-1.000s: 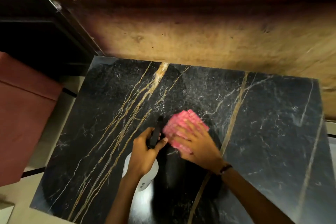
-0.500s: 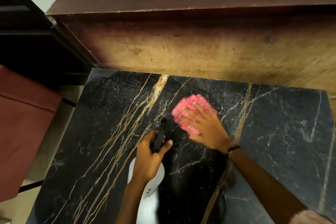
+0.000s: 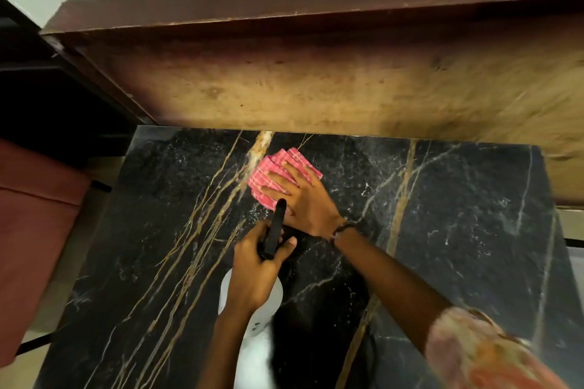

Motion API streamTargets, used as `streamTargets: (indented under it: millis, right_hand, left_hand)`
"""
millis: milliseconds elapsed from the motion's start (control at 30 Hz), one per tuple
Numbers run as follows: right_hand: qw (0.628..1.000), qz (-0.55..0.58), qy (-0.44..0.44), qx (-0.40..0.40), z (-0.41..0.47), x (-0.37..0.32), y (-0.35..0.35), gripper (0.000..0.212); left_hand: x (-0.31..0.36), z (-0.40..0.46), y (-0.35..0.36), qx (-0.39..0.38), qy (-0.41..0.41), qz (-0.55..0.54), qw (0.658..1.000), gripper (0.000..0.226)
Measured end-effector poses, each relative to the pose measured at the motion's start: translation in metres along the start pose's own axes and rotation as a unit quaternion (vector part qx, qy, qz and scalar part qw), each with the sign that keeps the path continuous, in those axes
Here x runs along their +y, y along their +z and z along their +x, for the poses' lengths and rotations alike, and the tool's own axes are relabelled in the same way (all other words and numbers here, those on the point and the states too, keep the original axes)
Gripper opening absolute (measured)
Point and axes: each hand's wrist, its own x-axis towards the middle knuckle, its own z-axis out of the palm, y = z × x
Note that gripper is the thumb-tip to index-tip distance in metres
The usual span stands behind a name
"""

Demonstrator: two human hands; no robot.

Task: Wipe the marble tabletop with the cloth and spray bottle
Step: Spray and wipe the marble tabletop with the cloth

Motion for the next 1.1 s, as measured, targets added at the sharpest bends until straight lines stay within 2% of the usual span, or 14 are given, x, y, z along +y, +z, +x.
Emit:
streamTargets:
  millis: [67, 167, 267, 367, 433, 533, 633, 700, 733, 800, 933, 1100]
  right_hand:
    - [0.999, -0.027, 0.037, 0.014, -0.042, 0.035, -0.008, 0.066]
    - [0.982, -0.048, 0.179, 0.035, -0.103, 0.101, -0.027, 0.075]
    - [0.94, -0.047, 0.336, 0.017, -0.137, 0.151, -0.045, 0.075]
    - [0.899, -0.017, 0.436, 0.04, -0.114, 0.155, -0.044, 0.074]
    - [0.905, -0.01, 0.423, 0.037, -0.085, 0.134, -0.038, 0.074]
    - [0.951, -0.005, 0.309, 0.023, -0.058, 0.086, -0.028, 0.069]
    - [0.985, 0.005, 0.173, 0.007, -0.068, 0.049, -0.018, 0.062]
    - [0.996, -0.031, 0.085, -0.006, -0.089, 0.058, -0.02, 0.062]
    - [0.996, -0.05, 0.072, -0.002, -0.098, 0.073, -0.024, 0.064]
    - [0.99, -0.054, 0.126, 0.017, -0.114, 0.111, -0.033, 0.068]
    - [0.947, -0.035, 0.32, 0.021, -0.16, 0.176, -0.055, 0.076]
    - [0.878, -0.018, 0.477, 0.042, -0.23, 0.184, -0.062, 0.072]
  left_hand:
    - [0.002, 0.0, 0.008, -0.012, -0.006, -0.019, 1.0, 0.012]
    - [0.003, -0.001, 0.017, -0.025, -0.007, -0.029, 0.999, 0.013]
    - [0.006, -0.004, 0.025, -0.043, -0.002, -0.028, 0.999, 0.013]
    - [0.008, -0.008, 0.032, -0.051, 0.0, -0.022, 0.998, 0.012]
    - [0.009, -0.011, 0.035, -0.055, 0.002, -0.017, 0.998, 0.012]
    - [0.009, -0.014, 0.04, -0.06, 0.007, -0.001, 0.998, 0.012]
    - [0.011, -0.017, 0.048, -0.06, 0.014, 0.002, 0.998, 0.011]
    - [0.013, -0.02, 0.053, -0.065, 0.016, -0.015, 0.998, 0.011]
    - [0.013, -0.022, 0.056, -0.068, 0.018, -0.021, 0.997, 0.011]
    - [0.013, -0.025, 0.058, -0.075, 0.019, -0.025, 0.997, 0.01]
    - [0.009, -0.029, 0.064, -0.081, 0.014, -0.017, 0.996, 0.011]
    - [0.01, -0.035, 0.075, -0.1, 0.015, -0.005, 0.995, 0.012]
